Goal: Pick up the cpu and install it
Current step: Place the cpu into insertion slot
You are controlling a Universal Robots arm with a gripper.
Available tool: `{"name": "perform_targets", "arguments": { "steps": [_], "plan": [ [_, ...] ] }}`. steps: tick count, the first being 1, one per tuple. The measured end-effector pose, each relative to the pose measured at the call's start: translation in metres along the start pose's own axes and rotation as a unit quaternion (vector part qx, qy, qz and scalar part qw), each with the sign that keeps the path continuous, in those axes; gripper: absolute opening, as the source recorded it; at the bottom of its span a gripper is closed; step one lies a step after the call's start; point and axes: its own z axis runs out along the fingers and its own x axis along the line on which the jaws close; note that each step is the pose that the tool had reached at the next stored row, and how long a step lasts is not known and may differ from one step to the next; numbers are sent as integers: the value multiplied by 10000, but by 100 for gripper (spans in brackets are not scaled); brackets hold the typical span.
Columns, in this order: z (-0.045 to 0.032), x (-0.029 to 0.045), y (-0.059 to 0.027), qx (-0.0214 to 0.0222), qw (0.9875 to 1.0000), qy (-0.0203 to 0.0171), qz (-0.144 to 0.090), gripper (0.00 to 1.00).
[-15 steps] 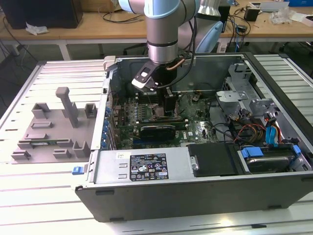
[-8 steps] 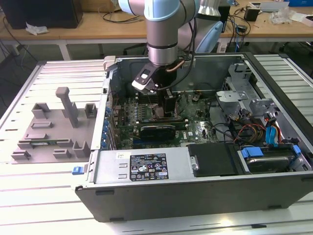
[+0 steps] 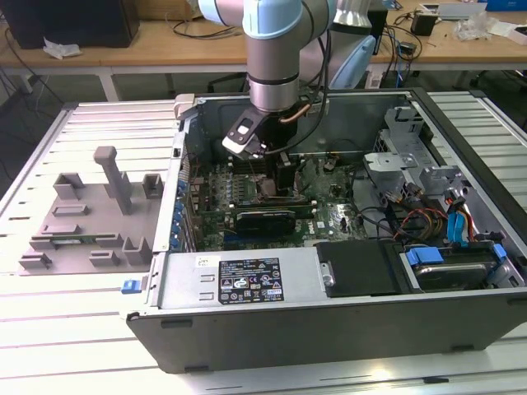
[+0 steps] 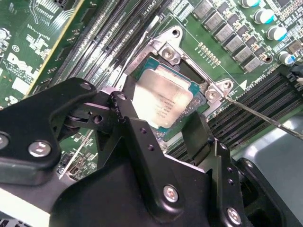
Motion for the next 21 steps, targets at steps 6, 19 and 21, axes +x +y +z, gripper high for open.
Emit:
{"name": "perform_targets", "arguments": {
  "steps": [6, 19, 21],
  "plan": [
    [15, 10, 2, 17, 9998, -116, -146, 67],
    [17, 13, 2, 13, 9998, -111, -162, 63],
    [-10, 11, 3, 11, 9998, -110, -160, 63]
  ]
}}
